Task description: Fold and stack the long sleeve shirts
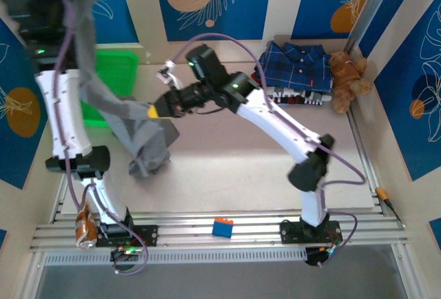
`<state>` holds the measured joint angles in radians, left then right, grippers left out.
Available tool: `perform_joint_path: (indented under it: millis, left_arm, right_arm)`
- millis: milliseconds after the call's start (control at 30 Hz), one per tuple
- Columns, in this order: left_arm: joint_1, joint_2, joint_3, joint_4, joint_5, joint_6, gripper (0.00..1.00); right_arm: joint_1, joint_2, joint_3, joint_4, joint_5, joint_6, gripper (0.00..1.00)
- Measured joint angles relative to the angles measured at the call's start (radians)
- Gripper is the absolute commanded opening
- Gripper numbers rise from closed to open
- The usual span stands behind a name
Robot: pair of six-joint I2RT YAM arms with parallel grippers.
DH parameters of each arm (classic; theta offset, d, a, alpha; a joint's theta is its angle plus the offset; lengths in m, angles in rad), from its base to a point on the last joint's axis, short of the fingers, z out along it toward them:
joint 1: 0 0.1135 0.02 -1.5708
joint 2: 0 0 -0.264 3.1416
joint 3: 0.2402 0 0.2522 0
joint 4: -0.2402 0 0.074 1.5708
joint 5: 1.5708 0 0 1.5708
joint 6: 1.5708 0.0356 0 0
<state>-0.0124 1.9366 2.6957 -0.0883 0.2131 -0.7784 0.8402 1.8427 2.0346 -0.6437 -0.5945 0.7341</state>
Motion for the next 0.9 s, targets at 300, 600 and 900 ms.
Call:
perform_joint_path:
  millis: [300, 600, 900]
  left_arm:
    - [-0.495, 0.436, 0.050, -0.002, -0.042, 0.187, 0.65]
    - [-0.563, 0.620, -0.053, -0.339, -0.053, 0.222, 1.00]
    - [-0.120, -0.241, -0.841, -0.661, -0.161, 0.362, 1.00]
  right_arm:
    - [-0.426, -0.612, -0.804, -0.010, 0.247, 0.171, 0.42]
    - [-0.732, -0.830, -0.949, -0.190, 0.447, 0.130, 0.84]
    - [-0.515, -0.827, -0.949, -0.346, 0.650, 0.062, 0.81]
